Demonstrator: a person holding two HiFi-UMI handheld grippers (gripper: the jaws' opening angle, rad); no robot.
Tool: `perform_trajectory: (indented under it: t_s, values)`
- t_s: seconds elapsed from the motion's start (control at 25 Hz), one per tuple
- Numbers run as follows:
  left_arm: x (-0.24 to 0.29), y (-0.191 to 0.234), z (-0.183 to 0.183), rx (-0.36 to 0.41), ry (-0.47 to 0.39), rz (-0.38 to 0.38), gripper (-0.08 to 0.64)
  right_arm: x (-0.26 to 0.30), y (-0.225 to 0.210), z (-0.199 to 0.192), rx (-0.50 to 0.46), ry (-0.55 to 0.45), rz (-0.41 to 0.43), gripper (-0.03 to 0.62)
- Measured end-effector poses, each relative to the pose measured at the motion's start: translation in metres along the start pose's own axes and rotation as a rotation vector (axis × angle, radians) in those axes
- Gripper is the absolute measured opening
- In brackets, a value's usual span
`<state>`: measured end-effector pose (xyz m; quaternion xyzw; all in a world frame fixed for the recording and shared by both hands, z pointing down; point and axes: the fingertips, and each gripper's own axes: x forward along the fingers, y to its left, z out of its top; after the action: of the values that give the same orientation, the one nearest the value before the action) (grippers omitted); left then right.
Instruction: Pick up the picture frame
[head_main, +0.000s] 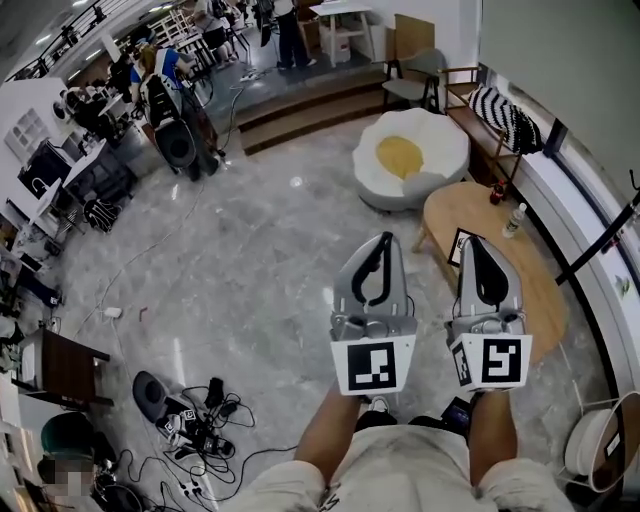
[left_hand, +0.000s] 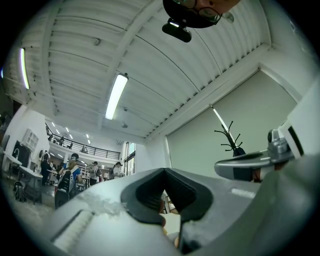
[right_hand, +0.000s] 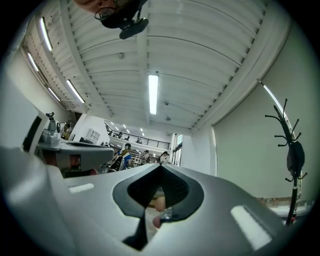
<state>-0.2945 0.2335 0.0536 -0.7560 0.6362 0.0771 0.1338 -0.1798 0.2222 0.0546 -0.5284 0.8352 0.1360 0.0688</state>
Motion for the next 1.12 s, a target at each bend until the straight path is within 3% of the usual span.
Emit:
perform_trajectory:
  t_s: [0.48, 1.12]
  values:
    - [0.067, -0.008, -0.033, -0.005, 0.003, -0.108, 0.005, 0.043, -0.04, -0.035, -0.002, 0.021, -0.107, 0.002]
    - [0.243, -0.105, -0.093, -0.02, 0.04, -0.289, 0.005, 0.115, -0.211, -0.103, 0.013, 0.066, -0.291, 0.002]
